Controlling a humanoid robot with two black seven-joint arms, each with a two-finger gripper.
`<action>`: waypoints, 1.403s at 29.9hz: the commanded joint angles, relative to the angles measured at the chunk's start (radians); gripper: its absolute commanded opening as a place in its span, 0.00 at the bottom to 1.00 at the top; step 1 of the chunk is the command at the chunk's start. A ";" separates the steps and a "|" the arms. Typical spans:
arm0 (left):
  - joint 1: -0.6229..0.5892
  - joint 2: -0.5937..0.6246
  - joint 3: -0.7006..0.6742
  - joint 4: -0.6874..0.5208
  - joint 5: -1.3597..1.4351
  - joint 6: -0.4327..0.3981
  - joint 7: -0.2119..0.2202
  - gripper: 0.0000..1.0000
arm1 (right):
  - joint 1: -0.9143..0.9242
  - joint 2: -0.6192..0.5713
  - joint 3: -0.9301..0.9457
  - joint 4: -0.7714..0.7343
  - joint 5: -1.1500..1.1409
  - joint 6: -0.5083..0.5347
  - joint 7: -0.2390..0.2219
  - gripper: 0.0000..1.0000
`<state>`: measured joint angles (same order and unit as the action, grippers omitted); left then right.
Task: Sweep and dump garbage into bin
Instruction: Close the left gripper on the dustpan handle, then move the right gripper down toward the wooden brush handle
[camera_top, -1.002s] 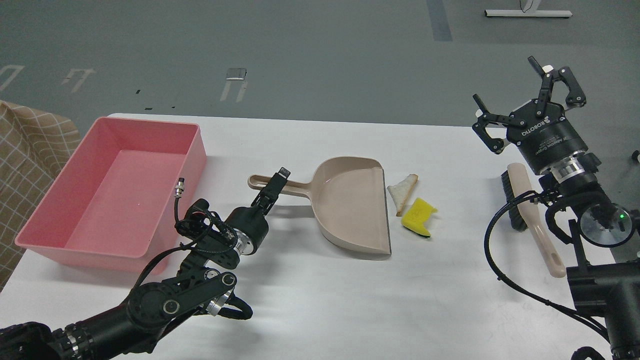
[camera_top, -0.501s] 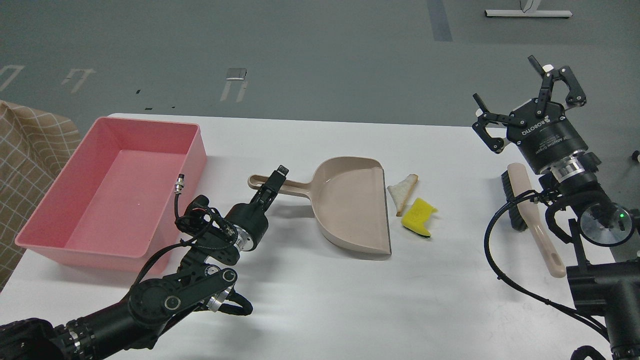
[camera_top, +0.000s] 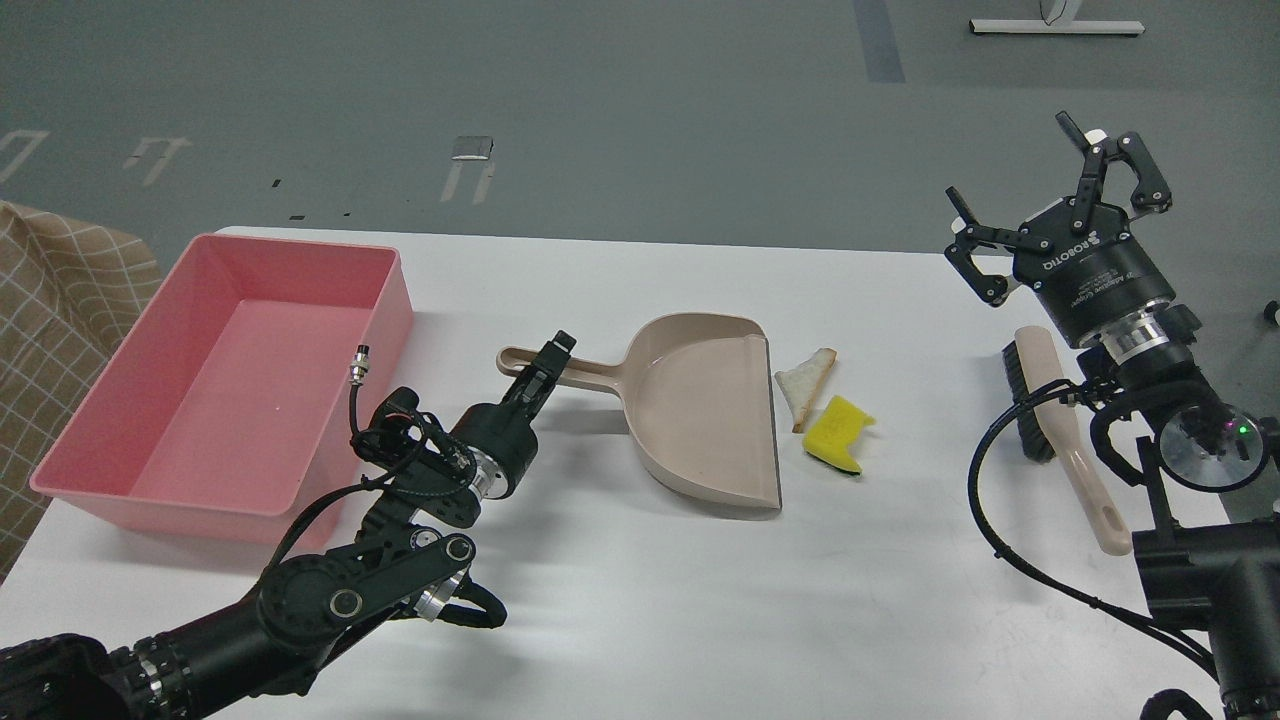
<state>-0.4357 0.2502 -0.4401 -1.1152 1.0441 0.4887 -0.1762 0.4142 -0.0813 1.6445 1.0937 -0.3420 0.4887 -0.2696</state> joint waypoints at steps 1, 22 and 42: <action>-0.001 0.001 0.001 0.000 0.001 0.000 0.000 0.28 | 0.000 0.000 -0.002 0.000 0.000 0.000 0.000 1.00; -0.014 0.004 0.001 0.000 0.001 0.000 -0.017 0.00 | 0.002 0.002 -0.002 0.005 0.000 0.000 0.001 1.00; -0.023 0.009 0.001 0.000 0.001 0.000 -0.039 0.00 | 0.018 -0.191 -0.193 0.038 -0.018 -0.022 0.003 0.99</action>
<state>-0.4596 0.2579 -0.4386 -1.1151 1.0447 0.4887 -0.2135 0.4322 -0.2150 1.4886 1.1258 -0.3596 0.4660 -0.2683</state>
